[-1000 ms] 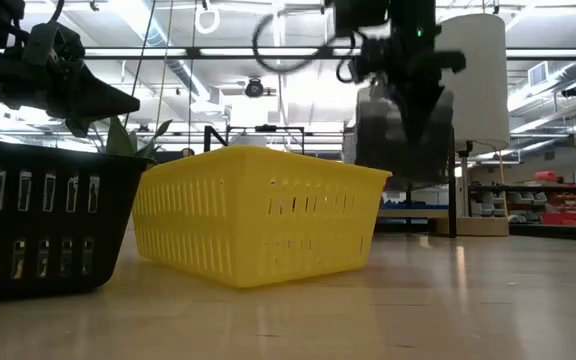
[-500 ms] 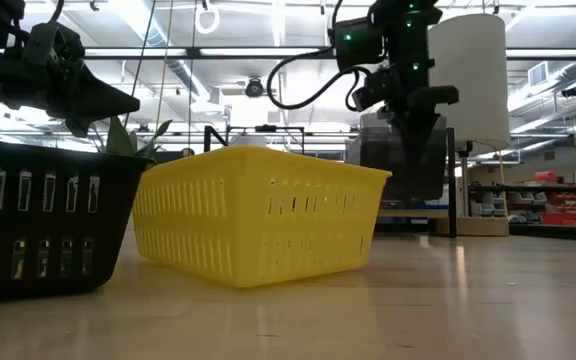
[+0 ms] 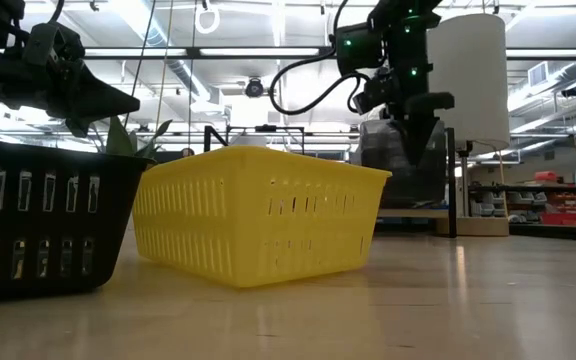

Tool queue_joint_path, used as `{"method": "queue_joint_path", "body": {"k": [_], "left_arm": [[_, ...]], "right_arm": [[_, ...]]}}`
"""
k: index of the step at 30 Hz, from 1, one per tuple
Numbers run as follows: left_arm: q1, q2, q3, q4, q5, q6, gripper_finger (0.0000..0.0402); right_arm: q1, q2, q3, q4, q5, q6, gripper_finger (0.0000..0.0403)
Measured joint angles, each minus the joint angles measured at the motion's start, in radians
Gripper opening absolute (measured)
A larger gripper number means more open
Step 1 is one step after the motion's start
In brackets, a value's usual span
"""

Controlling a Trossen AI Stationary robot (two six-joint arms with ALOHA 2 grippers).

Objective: Stack baskets on shelf by color
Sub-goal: Put the stacked gray bins on the shelf, then stack the middle yellow bin on the top yellow bin

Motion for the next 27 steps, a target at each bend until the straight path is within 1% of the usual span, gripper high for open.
{"method": "queue_joint_path", "body": {"k": [3,5,11,14,21,27], "left_arm": [[0.000,0.000,0.000,0.000,0.000,-0.001,0.0038],[0.000,0.000,0.000,0.000,0.000,0.000,0.0038],[0.000,0.000,0.000,0.000,0.000,0.000,0.0038],[0.000,0.000,0.000,0.000,0.000,0.000,0.0033],[0.000,0.000,0.000,0.000,0.000,0.000,0.0033],[0.000,0.000,0.000,0.000,0.000,-0.001,0.0038]], "right_arm": [[0.000,0.000,0.000,0.000,0.057,0.000,0.0092],[0.000,0.000,0.000,0.001,0.075,0.001,0.0102],[0.000,0.000,0.001,0.017,0.078,0.043,0.0132],[0.000,0.000,0.012,-0.015,0.064,0.049,0.0151],[0.006,-0.004,0.100,-0.062,0.027,0.094,0.0210],[0.063,-0.004,0.199,-0.108,0.033,0.142,0.0249]]}}
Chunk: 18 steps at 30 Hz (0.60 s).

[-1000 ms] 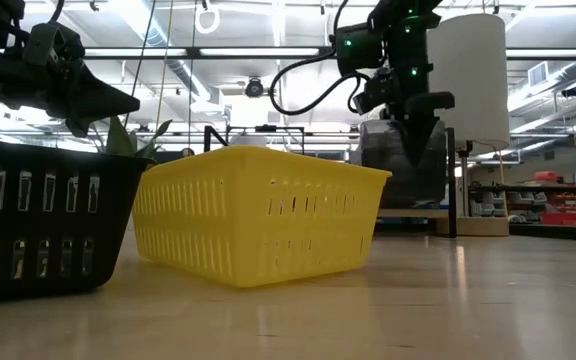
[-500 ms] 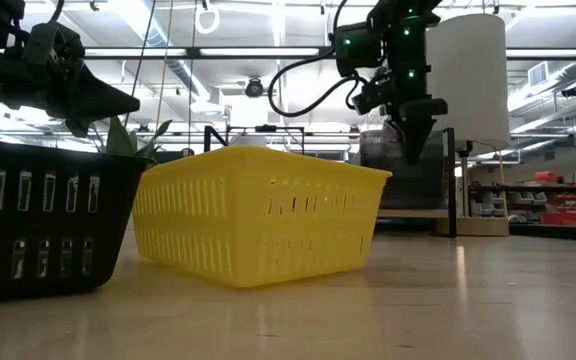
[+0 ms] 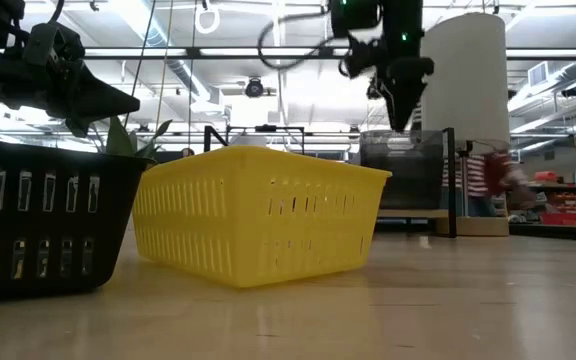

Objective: Stack baskets on shelf by color
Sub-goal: Stack the middle yellow bin on the top yellow bin

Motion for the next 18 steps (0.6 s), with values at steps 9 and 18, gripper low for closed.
{"method": "queue_joint_path", "body": {"k": [9,18], "left_arm": [[0.000,0.000,0.000,0.000,0.000,0.000,0.0030],[0.000,0.000,0.000,0.000,0.000,0.001,0.0038]], "right_arm": [[0.114,0.000,0.086,0.121,-0.023,0.071,0.0256],[0.168,0.001,0.072,0.254,-0.031,0.155,0.0254]]}}
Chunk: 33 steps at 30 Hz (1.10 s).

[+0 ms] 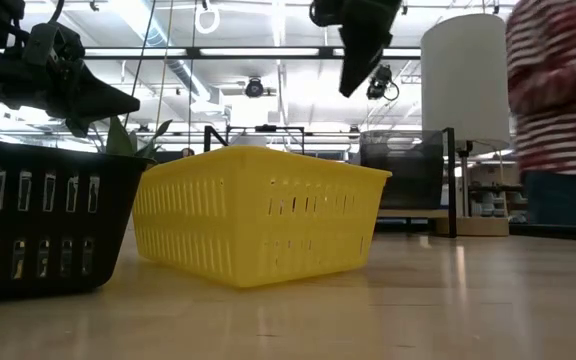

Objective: Stack baskets on shelf by color
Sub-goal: Stack the middle yellow bin on the top yellow bin

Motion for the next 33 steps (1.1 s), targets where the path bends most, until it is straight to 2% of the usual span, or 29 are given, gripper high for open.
{"method": "queue_joint_path", "body": {"k": [8,14,16,22,33], "left_arm": [[0.000,0.000,0.000,0.000,0.000,-0.001,0.0032],[0.000,0.000,0.000,0.000,0.000,0.000,0.0032],[0.000,0.000,0.000,0.000,0.000,0.000,0.0035],[0.000,0.000,0.000,0.000,0.000,-0.001,0.0038],[0.000,0.000,0.000,0.000,0.000,-0.001,0.0033]], "right_arm": [[0.015,0.001,-0.073,0.340,0.000,-0.037,0.0250],[0.025,0.002,-0.187,0.762,-0.003,-0.209,0.0249],[0.026,0.002,-0.204,0.828,-0.003,-0.253,0.0249],[0.038,0.002,-0.201,0.827,0.000,-0.231,0.0249],[0.113,-0.049,-0.201,0.723,0.006,-0.063,0.0249]]}}
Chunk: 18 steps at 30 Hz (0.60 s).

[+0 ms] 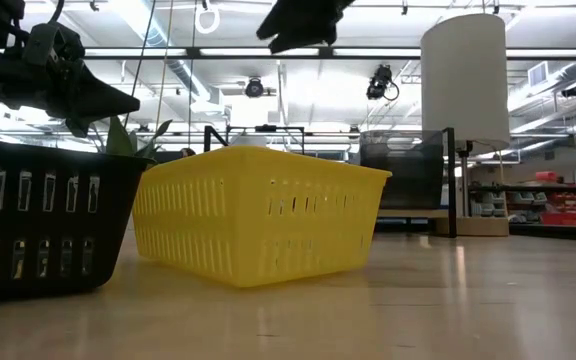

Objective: Stack baskets on shelf by color
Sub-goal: Stack the middle yellow bin on the top yellow bin

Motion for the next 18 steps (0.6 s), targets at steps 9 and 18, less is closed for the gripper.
{"method": "queue_joint_path", "body": {"k": [9,18], "left_arm": [[0.000,0.000,0.000,0.000,0.000,0.000,0.0036],[0.000,0.000,0.000,0.000,0.000,0.001,0.0032]], "right_arm": [[0.027,-0.017,0.001,0.008,0.011,0.003,0.0249],[0.034,-0.017,0.000,0.049,0.013,-0.103,0.0246]]}}
